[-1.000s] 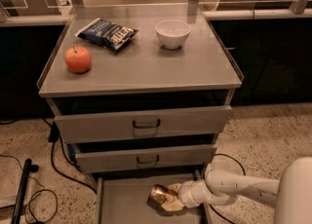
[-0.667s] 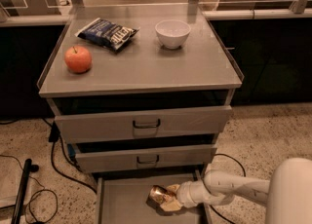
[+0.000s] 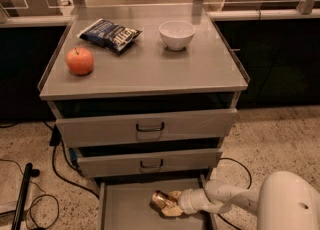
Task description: Place orange can into bottom drawer
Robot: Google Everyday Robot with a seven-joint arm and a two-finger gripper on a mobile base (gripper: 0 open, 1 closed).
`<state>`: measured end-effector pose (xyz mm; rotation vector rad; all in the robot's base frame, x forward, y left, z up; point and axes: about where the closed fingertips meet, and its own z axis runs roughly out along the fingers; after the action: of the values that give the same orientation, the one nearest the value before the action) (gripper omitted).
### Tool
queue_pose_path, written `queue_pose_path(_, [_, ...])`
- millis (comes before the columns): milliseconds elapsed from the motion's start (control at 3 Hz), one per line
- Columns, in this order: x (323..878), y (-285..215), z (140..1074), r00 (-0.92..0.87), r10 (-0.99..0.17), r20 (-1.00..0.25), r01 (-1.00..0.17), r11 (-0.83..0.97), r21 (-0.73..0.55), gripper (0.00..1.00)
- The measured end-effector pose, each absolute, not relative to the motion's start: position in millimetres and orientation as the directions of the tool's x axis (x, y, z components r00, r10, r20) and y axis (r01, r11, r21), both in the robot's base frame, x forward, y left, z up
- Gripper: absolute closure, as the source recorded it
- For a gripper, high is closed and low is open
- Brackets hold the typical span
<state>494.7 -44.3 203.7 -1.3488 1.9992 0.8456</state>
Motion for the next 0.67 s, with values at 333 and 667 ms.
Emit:
queue_pose_path(333, [500,-42,182,-0.319,-0.554,-0.769,-0.936,0.313,0.162,1.00])
queue_pose_path(667, [497,-43,164,-0.301,-0.545,-0.783,-0.935,0.331,0.129,1.00])
